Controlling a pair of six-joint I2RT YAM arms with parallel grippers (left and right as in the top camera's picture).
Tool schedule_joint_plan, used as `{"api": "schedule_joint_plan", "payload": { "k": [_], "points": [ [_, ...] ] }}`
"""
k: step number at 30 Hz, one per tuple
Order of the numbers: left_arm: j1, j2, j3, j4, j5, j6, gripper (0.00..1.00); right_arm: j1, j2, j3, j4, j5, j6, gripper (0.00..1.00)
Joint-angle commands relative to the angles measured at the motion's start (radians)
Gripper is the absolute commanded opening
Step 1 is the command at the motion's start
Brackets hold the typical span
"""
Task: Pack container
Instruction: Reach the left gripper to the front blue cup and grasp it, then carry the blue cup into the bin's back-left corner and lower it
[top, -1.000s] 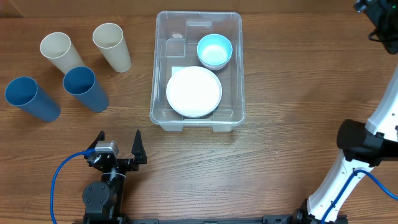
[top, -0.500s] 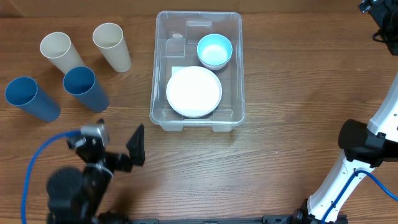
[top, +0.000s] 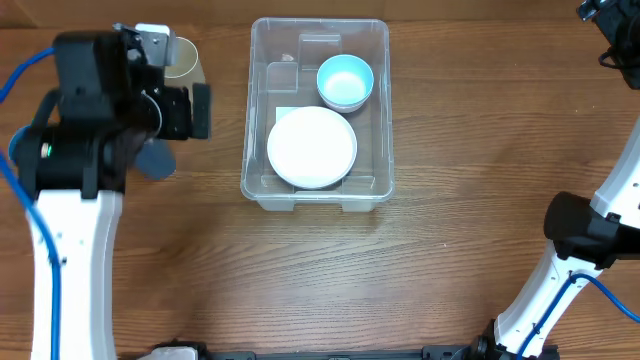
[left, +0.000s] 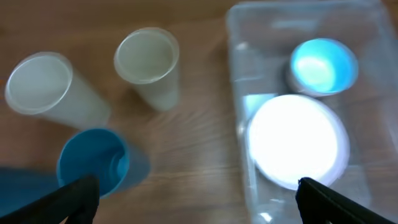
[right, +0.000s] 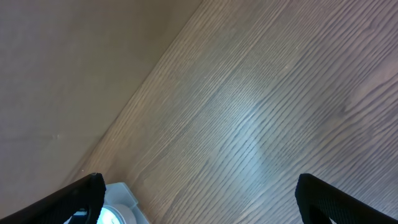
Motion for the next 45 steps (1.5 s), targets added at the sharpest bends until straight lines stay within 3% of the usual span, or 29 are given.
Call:
{"api": "schedule_joint_plan", "payload": {
  "k": [1,8,13,14,16,19,20,25,29,33,39,42,45],
  "points": [
    [0.075,0.11,0.027,-0.048,-0.125,-0.143,1.0,0.004,-0.005,0.006,0.002,0.002,0.005,1.0],
    [0.139,0.316,0.027,-0.024,-0.09,-0.114,1.0,0.004,-0.005,0.006,0.002,0.002,0.005,1.0],
    [0.139,0.428,0.027,-0.008,-0.091,-0.091,0.9,0.003,-0.005,0.006,0.002,0.002,0.005,1.0],
    [0.139,0.441,0.027,-0.009,-0.091,-0.091,0.84,0.004,-0.005,0.006,0.002,0.002,0.005,1.0],
    [0.139,0.46,0.026,-0.013,-0.091,-0.092,0.47,0.003,-0.005,0.006,0.002,0.002,0.005,1.0],
    [0.14,0.462,0.027,-0.019,-0.091,-0.092,0.09,0.004,-0.005,0.006,0.002,0.002,0.005,1.0],
    [0.139,0.462,0.026,-0.023,-0.091,-0.093,0.04,0.004,-0.005,0.006,0.002,0.002,0.005,1.0],
    [0.138,0.445,0.043,-0.087,-0.09,-0.127,0.04,0.004,-0.005,0.006,0.002,0.002,0.005,1.0],
    [0.127,0.364,0.224,-0.278,-0.071,-0.13,0.04,0.003,-0.005,0.006,0.002,0.002,0.005,1.0],
    [0.08,0.246,0.363,-0.357,-0.071,-0.129,0.04,0.003,-0.005,0.006,0.002,0.002,0.005,1.0],
    [-0.205,0.069,0.43,-0.15,-0.069,-0.106,0.04,0.004,-0.005,0.006,0.002,0.002,0.005,1.0],
    [-0.336,0.117,0.425,-0.03,-0.072,-0.084,0.04,0.004,-0.005,0.006,0.002,0.002,0.005,1.0],
    [-0.372,0.219,0.425,0.015,-0.072,-0.084,0.04,0.004,-0.005,0.006,0.002,0.002,0.005,1.0]
  ]
}}
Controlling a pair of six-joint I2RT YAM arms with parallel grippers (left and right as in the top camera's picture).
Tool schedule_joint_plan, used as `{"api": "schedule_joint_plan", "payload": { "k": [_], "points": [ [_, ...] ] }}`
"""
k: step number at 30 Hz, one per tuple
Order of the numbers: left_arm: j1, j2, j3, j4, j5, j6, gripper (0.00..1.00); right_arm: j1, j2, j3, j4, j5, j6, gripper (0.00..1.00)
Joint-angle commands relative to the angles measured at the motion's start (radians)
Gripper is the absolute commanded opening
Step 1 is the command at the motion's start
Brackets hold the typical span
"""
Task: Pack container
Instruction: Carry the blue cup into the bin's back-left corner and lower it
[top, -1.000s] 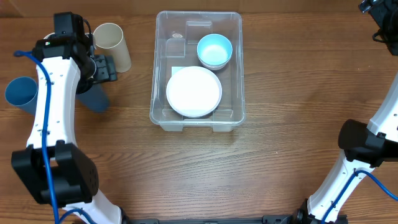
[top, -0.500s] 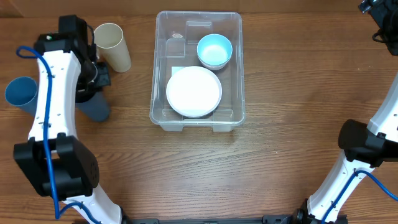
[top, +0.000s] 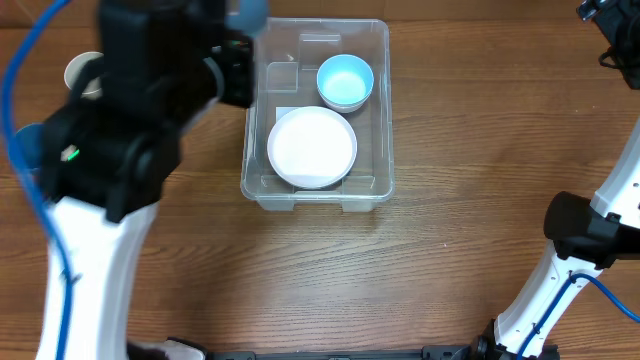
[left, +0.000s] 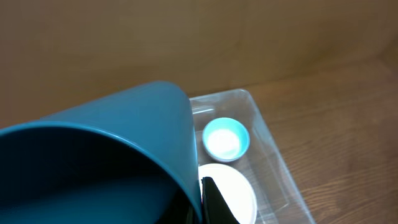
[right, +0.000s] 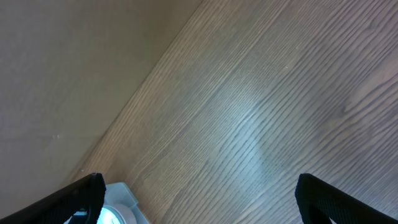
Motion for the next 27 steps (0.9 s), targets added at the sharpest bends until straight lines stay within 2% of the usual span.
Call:
{"api": "schedule_joint_plan", "payload": {
  "k": [1,6,16,22,27],
  "points": [
    [-0.024,0.167,-0.004,0.03,0.011,0.019,0.04,0.003,-0.005,0.006,0.002,0.002,0.004,1.0],
    [-0.025,0.337,-0.004,0.077,0.056,0.019,0.04,0.003,-0.005,0.006,0.002,0.002,0.004,1.0],
    [-0.022,0.531,-0.004,0.238,0.031,0.012,0.04,0.004,-0.005,0.006,0.002,0.002,0.004,1.0],
    [-0.021,0.612,-0.004,0.278,-0.109,-0.1,0.04,0.003,-0.005,0.006,0.002,0.002,0.004,1.0],
    [-0.01,0.64,-0.004,0.28,-0.136,-0.163,0.04,0.004,-0.005,0.006,0.002,0.002,0.004,1.0]
  ]
}}
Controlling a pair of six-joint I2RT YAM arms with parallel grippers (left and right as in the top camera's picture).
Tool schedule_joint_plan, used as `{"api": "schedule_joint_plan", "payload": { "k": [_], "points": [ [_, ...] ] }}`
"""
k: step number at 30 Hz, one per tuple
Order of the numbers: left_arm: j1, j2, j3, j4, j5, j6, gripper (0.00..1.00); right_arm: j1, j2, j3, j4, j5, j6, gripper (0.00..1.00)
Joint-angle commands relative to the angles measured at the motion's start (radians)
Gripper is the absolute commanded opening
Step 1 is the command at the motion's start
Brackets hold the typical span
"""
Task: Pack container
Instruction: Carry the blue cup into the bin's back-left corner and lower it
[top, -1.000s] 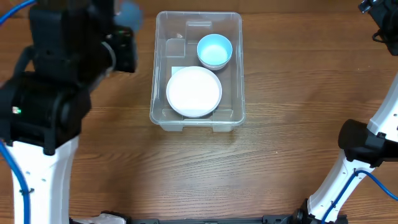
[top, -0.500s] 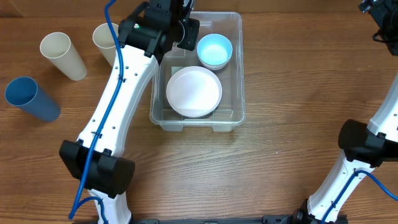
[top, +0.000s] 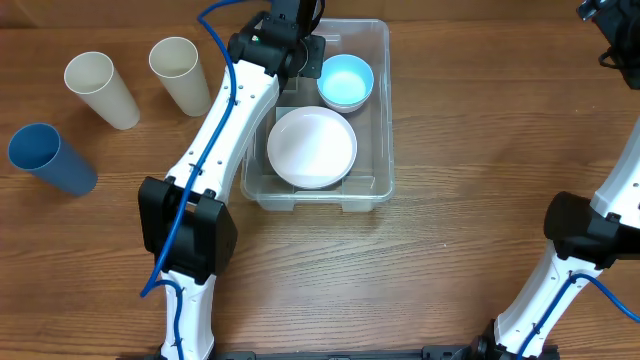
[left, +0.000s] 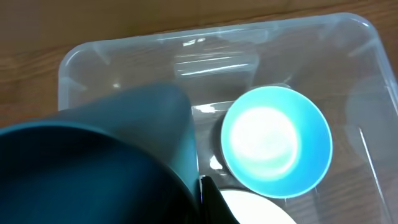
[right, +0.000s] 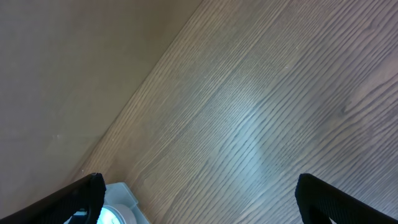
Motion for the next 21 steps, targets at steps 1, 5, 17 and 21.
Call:
{"api": "schedule_joint_plan", "payload": {
  "k": [1,5,17,21],
  "points": [
    [0.011,0.018,0.003,0.002,-0.046,-0.077,0.04,0.004,-0.005,0.006,0.003,0.002,0.004,1.0],
    [0.012,0.018,0.002,-0.023,-0.046,-0.121,0.04,0.004,-0.005,0.006,0.003,0.002,0.004,1.0],
    [0.013,0.075,-0.017,-0.021,-0.046,-0.151,0.04,0.004,-0.005,0.006,0.003,0.002,0.004,1.0],
    [0.013,0.09,-0.017,0.028,-0.062,-0.151,0.29,0.003,-0.005,0.006,0.003,0.002,0.004,1.0]
  ]
}}
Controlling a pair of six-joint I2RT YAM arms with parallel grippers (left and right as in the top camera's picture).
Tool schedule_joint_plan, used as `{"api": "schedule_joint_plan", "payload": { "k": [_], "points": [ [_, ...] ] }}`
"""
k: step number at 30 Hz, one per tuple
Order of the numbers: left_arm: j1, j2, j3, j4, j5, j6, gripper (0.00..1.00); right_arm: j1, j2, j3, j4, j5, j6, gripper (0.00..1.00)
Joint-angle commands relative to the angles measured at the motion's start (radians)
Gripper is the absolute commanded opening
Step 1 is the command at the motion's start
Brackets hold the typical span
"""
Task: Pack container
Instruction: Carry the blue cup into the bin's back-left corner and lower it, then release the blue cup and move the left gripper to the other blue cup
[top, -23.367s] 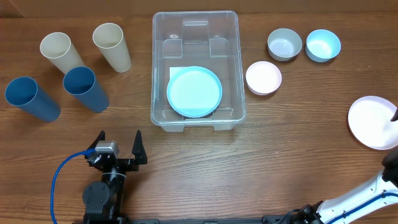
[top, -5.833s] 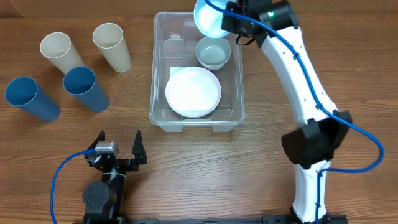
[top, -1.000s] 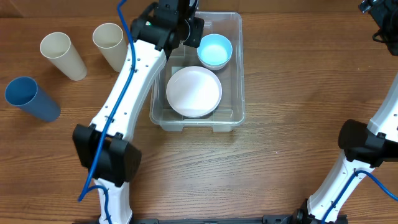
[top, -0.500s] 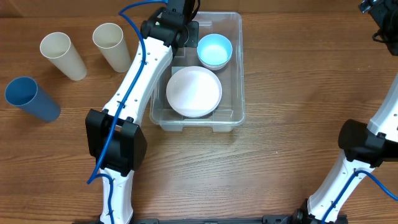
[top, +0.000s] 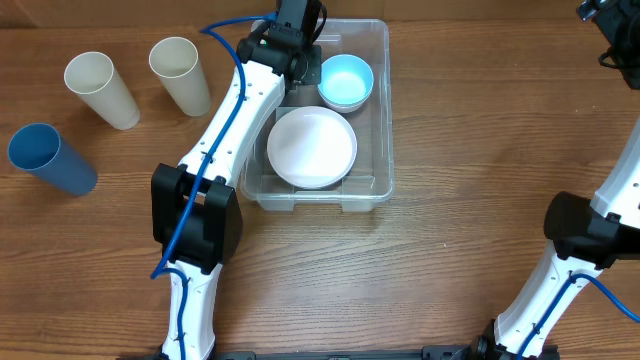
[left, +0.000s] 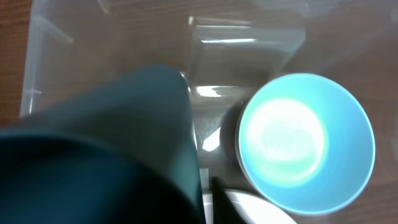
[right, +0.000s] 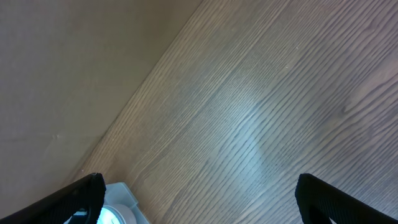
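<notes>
A clear plastic container holds a white plate in front and a light blue bowl at the back right. My left gripper is over the container's back left corner, shut on the wall of a dark blue cup that hangs just left of the bowl. The overhead view hides this cup under the arm. A second blue cup and two cream cups stand on the table to the left. My right gripper is open, raised at the far right.
The container's walls and a moulded step in its back floor ring the held cup. My left arm stretches from the front left across to the container. The right arm's base stands at the right edge.
My left gripper has sunk lower into the container's back left corner with the blue cup. The bowl looms larger beside it. The right arm has not moved.
My left gripper was open above a blue cup beside the cream cups left of the container. Then it was raised high, shut on that cup. Then it held the cup over the container's back left, and now holds it lower inside there.
</notes>
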Motion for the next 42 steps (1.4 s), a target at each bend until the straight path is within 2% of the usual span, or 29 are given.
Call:
{"api": "schedule_joint_plan", "payload": {
  "k": [1,3,13,18,20,22,23,25,28,30,34,36,39,42],
  "points": [
    [0.008,0.014,-0.009,0.058,-0.048,-0.01,0.38,0.003,-0.005,0.006,0.003,0.002,0.005,1.0],
    [0.008,0.014,-0.009,0.111,-0.092,-0.009,0.46,0.004,-0.005,0.006,0.003,0.002,0.005,1.0],
    [0.026,0.014,-0.009,0.292,-0.248,0.025,0.59,0.003,-0.005,0.006,0.003,0.002,0.005,1.0],
    [0.067,0.02,-0.009,0.336,-0.249,0.027,0.66,0.004,-0.005,0.006,0.003,0.002,0.005,1.0],
    [0.071,0.012,0.011,0.34,-0.248,0.093,0.75,0.003,-0.005,0.006,0.003,0.002,0.005,1.0],
    [0.068,-0.048,0.071,0.252,-0.245,0.121,0.81,0.003,-0.005,0.006,0.003,0.002,0.005,1.0],
    [0.068,-0.102,0.106,0.159,-0.24,0.121,0.85,0.004,-0.005,0.006,0.003,0.002,0.005,1.0],
    [0.071,-0.222,0.127,-0.053,-0.237,0.083,1.0,0.003,-0.005,0.006,0.003,0.002,0.005,1.0],
    [0.101,-0.365,0.127,-0.278,-0.237,-0.008,1.0,0.003,-0.005,0.006,0.003,0.002,0.005,1.0],
    [0.167,-0.457,0.127,-0.446,-0.237,-0.019,1.0,0.004,-0.005,0.006,0.003,0.002,0.005,1.0],
    [0.318,-0.491,0.121,-0.667,-0.195,-0.036,1.0,0.003,-0.005,0.006,0.003,0.002,0.005,1.0],
    [0.414,-0.48,0.1,-0.713,-0.137,-0.002,1.0,0.004,-0.005,0.006,0.003,0.002,0.005,1.0],
    [0.573,-0.458,0.056,-0.694,0.004,0.075,1.0,0.004,-0.005,0.006,0.003,0.002,0.005,1.0],
    [0.665,-0.431,0.002,-0.65,0.015,0.085,1.0,0.003,-0.005,0.006,0.003,0.002,0.005,1.0]
  ]
}}
